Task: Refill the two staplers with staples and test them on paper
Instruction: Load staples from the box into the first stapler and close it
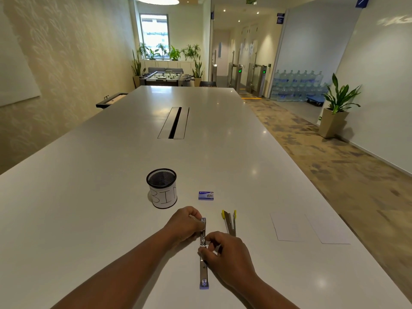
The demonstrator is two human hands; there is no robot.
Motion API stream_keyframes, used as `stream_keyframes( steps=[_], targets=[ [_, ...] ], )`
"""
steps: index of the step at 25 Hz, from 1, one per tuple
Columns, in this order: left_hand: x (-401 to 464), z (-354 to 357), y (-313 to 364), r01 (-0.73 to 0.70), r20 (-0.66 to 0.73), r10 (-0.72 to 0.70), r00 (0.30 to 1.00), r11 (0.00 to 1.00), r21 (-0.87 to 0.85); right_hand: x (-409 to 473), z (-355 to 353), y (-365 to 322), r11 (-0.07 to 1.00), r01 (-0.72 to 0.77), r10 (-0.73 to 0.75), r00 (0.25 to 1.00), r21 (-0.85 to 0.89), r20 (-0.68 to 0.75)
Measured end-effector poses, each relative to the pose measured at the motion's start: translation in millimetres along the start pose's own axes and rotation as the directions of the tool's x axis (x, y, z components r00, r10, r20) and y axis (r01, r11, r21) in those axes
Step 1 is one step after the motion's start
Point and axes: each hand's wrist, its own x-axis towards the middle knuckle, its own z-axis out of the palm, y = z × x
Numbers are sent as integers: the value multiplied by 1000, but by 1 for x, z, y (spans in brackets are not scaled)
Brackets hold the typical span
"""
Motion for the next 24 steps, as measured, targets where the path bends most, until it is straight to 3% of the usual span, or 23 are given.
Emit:
stream_keyframes(
  steps=[12, 24],
  targets=[
    [9, 6, -4, 149, -5, -158, 987, 936, -319, -8, -2, -2, 998, 59, -59, 998, -30, 11],
    [8, 5, -7, 150, 16, -155, 988, 917, -370, -8, 4, -7, 965, 139, -143, 990, -222, -2]
  ],
)
